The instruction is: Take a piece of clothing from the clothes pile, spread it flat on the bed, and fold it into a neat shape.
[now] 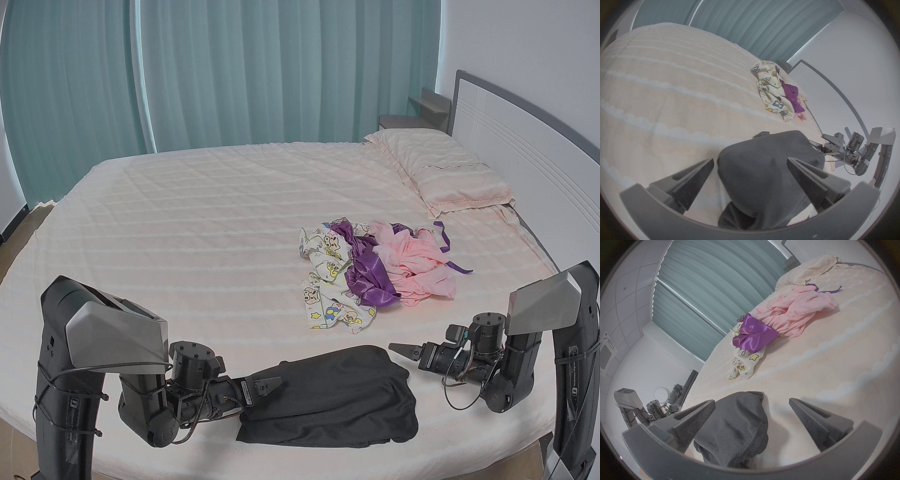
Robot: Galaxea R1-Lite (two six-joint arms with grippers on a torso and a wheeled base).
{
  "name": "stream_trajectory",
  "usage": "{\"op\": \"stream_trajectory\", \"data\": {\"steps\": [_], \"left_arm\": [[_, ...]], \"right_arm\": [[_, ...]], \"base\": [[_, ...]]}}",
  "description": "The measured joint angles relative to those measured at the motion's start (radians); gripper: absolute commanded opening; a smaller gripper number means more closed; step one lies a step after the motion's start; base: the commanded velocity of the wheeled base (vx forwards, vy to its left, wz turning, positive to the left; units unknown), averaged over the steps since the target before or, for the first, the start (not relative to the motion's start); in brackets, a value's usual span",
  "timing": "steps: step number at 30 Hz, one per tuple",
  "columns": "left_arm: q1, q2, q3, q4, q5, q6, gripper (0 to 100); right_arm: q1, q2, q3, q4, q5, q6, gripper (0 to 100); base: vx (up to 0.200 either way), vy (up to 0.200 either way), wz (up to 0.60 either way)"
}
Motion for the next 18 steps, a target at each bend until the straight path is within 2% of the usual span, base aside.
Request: {"op": "stream_trajectory", "data": {"steps": [11, 18], "left_arm": [[-0.006, 0.012, -0.034, 0.024, 0.023, 0.000, 0], [-0.002, 0.014, -0.048, 0.020, 0.049, -0.009, 0]], "right_arm": [[0.011, 0.027, -0.027, 0.044, 0.011, 0.011, 100], [0.052, 0.036, -0.105, 0.124, 0.014, 0.099, 100]], "base": [[0.000, 0.000, 0.00], [0.000, 0.000, 0.00]]}}
